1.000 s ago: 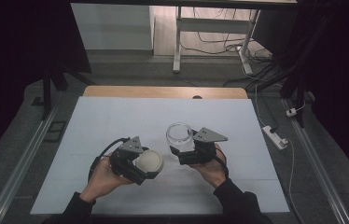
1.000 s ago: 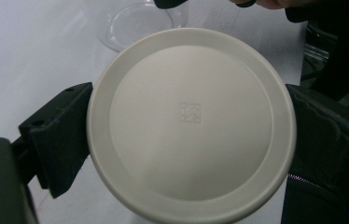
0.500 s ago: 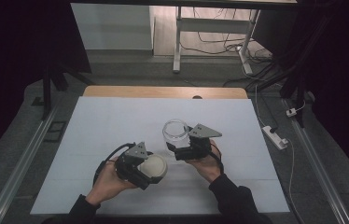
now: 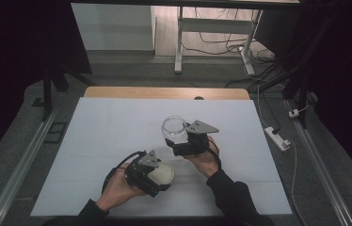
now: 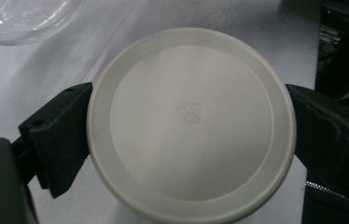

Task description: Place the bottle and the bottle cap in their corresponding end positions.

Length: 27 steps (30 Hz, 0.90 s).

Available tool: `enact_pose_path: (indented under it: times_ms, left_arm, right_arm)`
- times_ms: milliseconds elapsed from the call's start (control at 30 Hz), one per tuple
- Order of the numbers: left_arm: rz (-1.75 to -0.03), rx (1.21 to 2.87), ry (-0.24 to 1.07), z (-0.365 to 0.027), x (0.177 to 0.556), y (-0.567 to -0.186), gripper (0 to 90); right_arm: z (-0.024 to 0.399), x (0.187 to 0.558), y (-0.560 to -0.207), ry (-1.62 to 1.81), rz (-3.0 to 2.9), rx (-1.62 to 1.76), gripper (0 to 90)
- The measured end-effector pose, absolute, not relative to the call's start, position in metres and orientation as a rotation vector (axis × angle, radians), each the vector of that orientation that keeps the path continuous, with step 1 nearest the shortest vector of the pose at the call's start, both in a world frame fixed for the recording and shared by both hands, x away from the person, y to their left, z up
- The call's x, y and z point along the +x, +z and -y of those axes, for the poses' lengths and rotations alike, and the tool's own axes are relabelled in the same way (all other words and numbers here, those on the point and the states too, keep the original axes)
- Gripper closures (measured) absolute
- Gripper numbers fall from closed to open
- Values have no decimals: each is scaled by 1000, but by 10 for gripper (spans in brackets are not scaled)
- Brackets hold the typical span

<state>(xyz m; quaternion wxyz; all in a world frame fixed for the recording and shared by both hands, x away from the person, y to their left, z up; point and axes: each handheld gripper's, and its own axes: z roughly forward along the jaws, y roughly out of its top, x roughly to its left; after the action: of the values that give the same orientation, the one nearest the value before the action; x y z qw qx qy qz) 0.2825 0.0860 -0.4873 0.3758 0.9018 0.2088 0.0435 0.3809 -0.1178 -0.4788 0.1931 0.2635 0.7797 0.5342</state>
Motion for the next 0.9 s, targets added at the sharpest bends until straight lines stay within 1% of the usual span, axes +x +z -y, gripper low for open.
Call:
enact_pose_path:
  times_ms: [400,900]
  left_arm:
    - [-548,2311,124,-76,286,-502,79]
    - [-596,2322,123,-71,296,-519,78]
  right_arm:
    - [109,397,-484,1489,-2190,738,69]
    - [91,413,-500,1454,-2214,743,69]
